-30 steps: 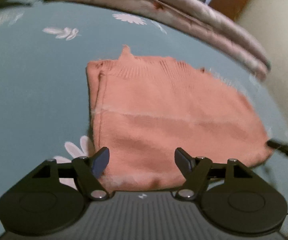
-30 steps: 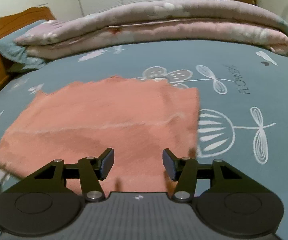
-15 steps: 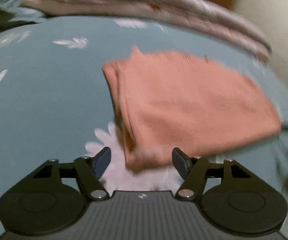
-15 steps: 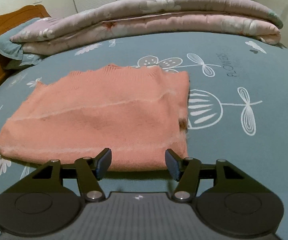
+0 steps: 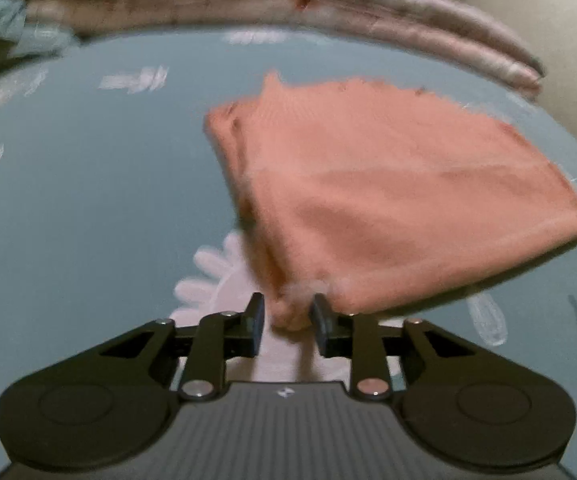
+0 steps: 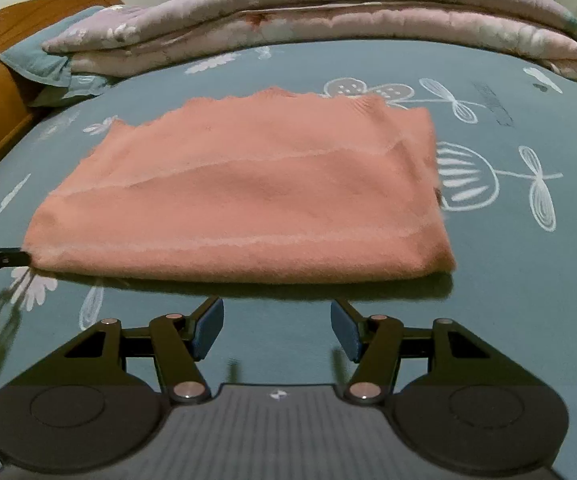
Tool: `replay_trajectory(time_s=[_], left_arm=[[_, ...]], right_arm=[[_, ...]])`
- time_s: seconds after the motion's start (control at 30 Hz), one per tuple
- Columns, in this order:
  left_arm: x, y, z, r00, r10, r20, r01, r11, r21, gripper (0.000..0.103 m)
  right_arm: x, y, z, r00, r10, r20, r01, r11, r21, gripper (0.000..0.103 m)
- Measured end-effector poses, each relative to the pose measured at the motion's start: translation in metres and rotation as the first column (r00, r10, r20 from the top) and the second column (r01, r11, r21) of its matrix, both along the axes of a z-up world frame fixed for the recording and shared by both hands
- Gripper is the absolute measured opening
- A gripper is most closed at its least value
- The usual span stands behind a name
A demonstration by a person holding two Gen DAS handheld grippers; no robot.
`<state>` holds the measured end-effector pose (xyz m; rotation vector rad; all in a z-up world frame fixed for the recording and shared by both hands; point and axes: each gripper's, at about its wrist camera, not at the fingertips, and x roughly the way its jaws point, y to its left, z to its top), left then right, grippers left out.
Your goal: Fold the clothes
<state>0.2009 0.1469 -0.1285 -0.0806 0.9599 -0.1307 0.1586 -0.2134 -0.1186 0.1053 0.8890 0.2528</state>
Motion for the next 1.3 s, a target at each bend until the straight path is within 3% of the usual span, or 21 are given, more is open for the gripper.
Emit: replay_trajectory(time_s=[0.07,0.2,0.27,0.33,0.4,0.5,0.63,0.77,0.87,0.97,1.07,1.17,1.23,1.3], left_arm=[[0.001,0.009,0.001,0.999,0.036,-0.009,-0.036,0.998,-0.055,0.036],[0.001,0.006,0.011,0.998,0.047,-0.040,-0.048,0.999,-0.013,0.040],[0.003,0.001,0.016,0.995,0.067,-0.071,-0.064,0.997,0.044,0.056],[0.005,-0.007,0.024,0.994,0.091,-0.052,-0.083,0.987,0.135,0.086],[0.001,-0.015,0.036,0.996,0.083,0.018,-0.085,0.982,0.169,0.087],[-0.007,-0.017,0.056,0.993,0.049,0.104,-0.059,0.994,0.093,0.096],[-0.020,-0.019,0.071,0.966,0.018,0.256,-0.038,0.997,0.073,0.096],[-0.008,-0.025,0.066,0.993,0.029,0.113,-0.049,0.982,0.180,0.096],[-0.004,-0.024,0.063,0.998,0.049,0.037,-0.055,0.982,0.183,0.096],[-0.005,-0.024,0.064,0.996,0.082,0.016,-0.084,0.965,0.249,0.097],[-0.009,-0.028,0.065,0.993,0.078,0.087,-0.104,0.925,0.367,0.096],[-0.022,-0.025,0.072,0.985,-0.053,0.166,0.019,0.979,0.205,0.096],[-0.015,-0.021,0.073,0.993,-0.029,0.112,0.019,0.996,0.084,0.096],[-0.004,-0.022,0.072,0.995,0.014,0.101,-0.018,0.999,0.045,0.096]], right_arm=[[-0.001,0.001,0.006,1.000,-0.001,0.014,0.002,1.000,-0.023,0.065],[-0.007,-0.005,0.012,1.000,-0.001,0.022,0.002,0.999,-0.035,0.065],[-0.009,-0.007,0.013,1.000,-0.005,0.024,0.006,0.999,-0.048,0.065],[-0.012,-0.007,0.014,1.000,-0.006,0.029,0.007,0.998,-0.058,0.068],[-0.015,-0.006,0.017,0.999,-0.003,0.035,0.004,0.999,-0.046,0.068],[-0.020,-0.006,0.022,0.999,0.010,0.047,-0.009,0.999,-0.034,0.070],[-0.028,-0.007,0.029,0.998,0.010,0.061,-0.008,1.000,-0.025,0.070],[-0.037,-0.010,0.037,0.997,0.003,0.081,0.000,0.999,-0.039,0.070],[-0.043,-0.009,0.042,0.995,0.005,0.098,0.002,0.998,-0.068,0.071],[-0.048,-0.012,0.048,0.993,0.001,0.116,0.007,0.998,-0.069,0.071],[-0.051,-0.013,0.052,0.991,-0.007,0.134,0.017,0.997,-0.072,0.072],[-0.051,-0.016,0.054,0.990,-0.007,0.144,0.018,0.997,-0.078,0.075],[-0.044,-0.019,0.052,0.989,-0.005,0.148,0.018,0.996,-0.088,0.075],[-0.022,-0.024,0.048,0.990,-0.008,0.142,0.019,0.997,-0.080,0.071]])
